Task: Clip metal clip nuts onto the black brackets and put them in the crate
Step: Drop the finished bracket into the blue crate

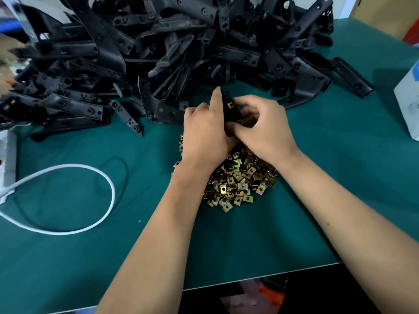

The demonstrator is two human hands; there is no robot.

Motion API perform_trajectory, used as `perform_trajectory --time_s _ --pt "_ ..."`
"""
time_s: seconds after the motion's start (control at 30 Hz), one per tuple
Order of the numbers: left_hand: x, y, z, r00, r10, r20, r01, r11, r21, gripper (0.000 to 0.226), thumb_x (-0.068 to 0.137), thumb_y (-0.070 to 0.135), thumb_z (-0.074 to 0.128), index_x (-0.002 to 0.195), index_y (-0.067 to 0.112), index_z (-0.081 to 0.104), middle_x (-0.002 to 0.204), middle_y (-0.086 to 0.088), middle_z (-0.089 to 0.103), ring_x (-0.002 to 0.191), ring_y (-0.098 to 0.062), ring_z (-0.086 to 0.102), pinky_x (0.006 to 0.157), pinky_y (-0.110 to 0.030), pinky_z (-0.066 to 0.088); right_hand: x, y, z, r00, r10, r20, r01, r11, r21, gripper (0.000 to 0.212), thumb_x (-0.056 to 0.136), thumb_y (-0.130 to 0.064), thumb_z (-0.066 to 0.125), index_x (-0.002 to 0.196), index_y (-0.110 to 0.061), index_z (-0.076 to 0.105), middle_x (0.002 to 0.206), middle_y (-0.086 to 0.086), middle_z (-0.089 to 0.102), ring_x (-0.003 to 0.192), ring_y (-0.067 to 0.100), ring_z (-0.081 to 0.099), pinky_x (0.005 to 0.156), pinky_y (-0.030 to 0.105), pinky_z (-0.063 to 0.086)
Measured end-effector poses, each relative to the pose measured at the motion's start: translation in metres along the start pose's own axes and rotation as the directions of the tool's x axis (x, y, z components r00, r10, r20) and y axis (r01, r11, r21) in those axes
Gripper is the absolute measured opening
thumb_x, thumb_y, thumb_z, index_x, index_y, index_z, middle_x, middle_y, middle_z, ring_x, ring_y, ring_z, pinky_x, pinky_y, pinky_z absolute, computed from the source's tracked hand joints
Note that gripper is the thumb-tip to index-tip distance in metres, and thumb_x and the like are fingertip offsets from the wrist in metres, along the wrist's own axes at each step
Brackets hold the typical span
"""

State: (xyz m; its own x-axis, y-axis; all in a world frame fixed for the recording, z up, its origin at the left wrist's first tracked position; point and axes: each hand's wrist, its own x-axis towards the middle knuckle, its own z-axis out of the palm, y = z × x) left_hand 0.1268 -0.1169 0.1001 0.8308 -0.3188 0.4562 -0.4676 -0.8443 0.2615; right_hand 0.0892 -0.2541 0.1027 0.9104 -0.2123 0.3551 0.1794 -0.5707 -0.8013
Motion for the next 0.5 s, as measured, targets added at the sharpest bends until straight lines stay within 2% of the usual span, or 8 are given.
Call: perform_trajectory --time_s 0.1,0.17,0.23,0.37,0.43,0.5 --pt "0.0 0.006 -0.003 1.0 0.0 -0.002 0.0 0.998 0.061 0.088 0.079 0.024 0.072 0.155 0.002 0.033 0.097 -0.01 0.068 0.099 -0.03 0.062 0.101 -0.037 0.034 -0.002 -0.004 0.001 0.999 0.002 -0.041 -0.005 0.999 -0.052 0.049 0.077 -0.018 0.086 0.125 -0.021 0.073 0.092 -0.021 0.071 0.086 -0.008 0.068 0.086 0.011 0.053" --pt "0.001 0.009 -0.006 1.0 0.003 0.008 -0.004 0.997 0.079 0.087 0.08 0.023 0.07 0.155 0.001 0.032 0.1 -0.012 0.068 0.101 -0.033 0.062 0.102 -0.038 0.033 -0.003 -0.009 0.001 0.998 0.003 -0.061 -0.005 0.999 -0.041 0.044 0.076 -0.017 0.084 0.119 -0.023 0.076 0.099 -0.013 0.078 0.091 -0.001 0.072 0.09 0.026 0.058" --pt "0.002 0.012 -0.012 0.999 0.005 0.032 -0.008 0.996 0.089 0.089 0.081 0.025 0.069 0.156 0.0 0.029 0.104 -0.014 0.069 0.105 -0.034 0.062 0.104 -0.04 0.033 -0.004 -0.013 -0.001 0.996 0.003 -0.085 -0.003 1.0 -0.008 0.041 0.074 -0.017 0.083 0.115 -0.023 0.079 0.103 -0.012 0.079 0.095 0.001 0.073 0.091 0.035 0.06" --pt "0.002 0.032 -0.022 0.996 0.047 0.076 -0.055 0.992 0.111 0.094 0.081 0.026 0.073 0.157 -0.002 0.025 0.107 -0.019 0.067 0.106 -0.038 0.06 0.105 -0.043 0.032 -0.007 -0.012 -0.02 0.992 0.0 -0.122 -0.006 0.999 -0.049 0.047 0.077 -0.017 0.083 0.123 -0.023 0.076 0.117 -0.007 0.077 0.109 0.01 0.072 0.098 0.037 0.057" --pt "0.003 0.054 -0.027 0.994 0.063 0.093 -0.074 0.99 0.118 0.094 0.081 0.025 0.073 0.157 -0.002 0.025 0.107 -0.019 0.067 0.105 -0.04 0.06 0.101 -0.044 0.034 -0.011 -0.008 -0.043 0.994 0.016 -0.104 -0.021 0.999 -0.042 0.047 0.078 -0.012 0.084 0.124 -0.017 0.075 0.116 -0.004 0.077 0.109 0.012 0.071 0.097 0.035 0.056" --pt "0.002 0.088 -0.03 0.991 0.084 0.103 -0.094 0.992 0.09 0.093 0.08 0.024 0.072 0.156 -0.001 0.026 0.107 -0.019 0.068 0.104 -0.04 0.06 0.099 -0.045 0.035 -0.018 -0.004 -0.074 0.989 -0.005 -0.148 -0.002 0.999 -0.05 0.04 0.078 -0.009 0.083 0.117 -0.011 0.075 0.108 -0.002 0.077 0.102 0.01 0.07 0.092 0.028 0.055"
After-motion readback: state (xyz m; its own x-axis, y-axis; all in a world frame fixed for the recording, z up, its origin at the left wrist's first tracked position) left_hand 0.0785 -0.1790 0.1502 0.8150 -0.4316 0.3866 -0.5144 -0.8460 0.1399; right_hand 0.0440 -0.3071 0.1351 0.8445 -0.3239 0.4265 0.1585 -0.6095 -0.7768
